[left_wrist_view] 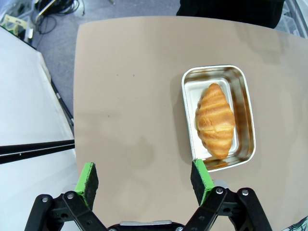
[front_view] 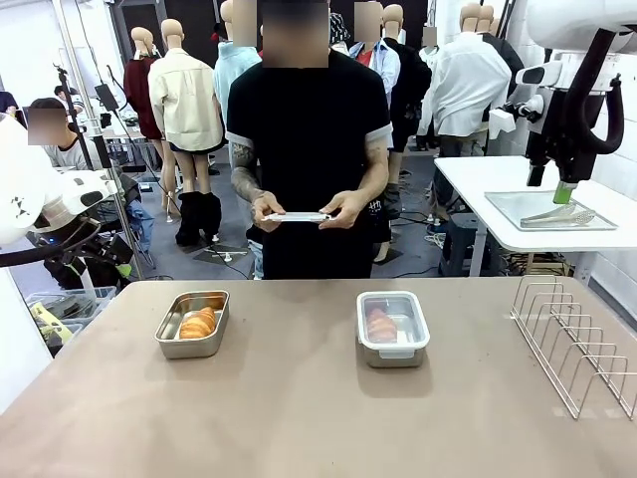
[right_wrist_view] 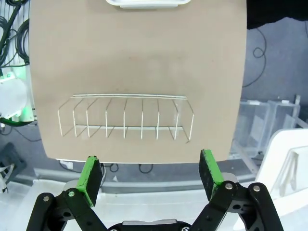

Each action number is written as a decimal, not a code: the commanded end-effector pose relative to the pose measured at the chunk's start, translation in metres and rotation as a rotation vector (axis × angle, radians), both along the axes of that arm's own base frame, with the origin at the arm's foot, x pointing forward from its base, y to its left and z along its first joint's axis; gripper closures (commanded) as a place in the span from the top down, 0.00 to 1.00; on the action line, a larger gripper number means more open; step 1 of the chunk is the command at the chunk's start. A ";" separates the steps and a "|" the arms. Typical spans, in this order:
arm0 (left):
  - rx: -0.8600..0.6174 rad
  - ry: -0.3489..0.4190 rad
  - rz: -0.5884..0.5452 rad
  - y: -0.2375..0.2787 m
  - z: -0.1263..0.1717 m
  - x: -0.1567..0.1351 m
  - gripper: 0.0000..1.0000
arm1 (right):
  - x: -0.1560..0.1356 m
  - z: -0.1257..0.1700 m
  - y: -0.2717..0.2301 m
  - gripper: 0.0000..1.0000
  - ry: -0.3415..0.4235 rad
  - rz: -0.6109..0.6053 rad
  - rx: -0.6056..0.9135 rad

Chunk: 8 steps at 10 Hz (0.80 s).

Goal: Place the bread in airtight containers.
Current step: Release when the human grabs the Airtight Container lid.

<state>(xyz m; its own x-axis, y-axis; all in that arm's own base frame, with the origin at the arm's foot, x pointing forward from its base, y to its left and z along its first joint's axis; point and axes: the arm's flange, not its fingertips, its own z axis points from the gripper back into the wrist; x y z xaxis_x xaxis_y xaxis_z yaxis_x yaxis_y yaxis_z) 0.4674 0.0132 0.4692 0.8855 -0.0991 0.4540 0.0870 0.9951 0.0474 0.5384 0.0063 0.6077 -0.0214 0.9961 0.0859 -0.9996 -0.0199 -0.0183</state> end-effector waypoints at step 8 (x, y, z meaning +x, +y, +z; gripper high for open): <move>-0.011 -0.012 0.015 0.001 -0.001 0.001 1.00 | 0.000 0.000 0.000 1.00 -0.008 0.003 0.001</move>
<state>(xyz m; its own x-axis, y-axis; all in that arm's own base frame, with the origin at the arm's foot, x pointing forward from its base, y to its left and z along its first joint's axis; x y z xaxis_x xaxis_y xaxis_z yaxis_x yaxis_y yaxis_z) 0.4674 0.0132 0.4692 0.8855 -0.0991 0.4540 0.0870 0.9951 0.0474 0.5382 0.0068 0.6086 -0.0224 0.9961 0.0858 -0.9996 -0.0208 -0.0201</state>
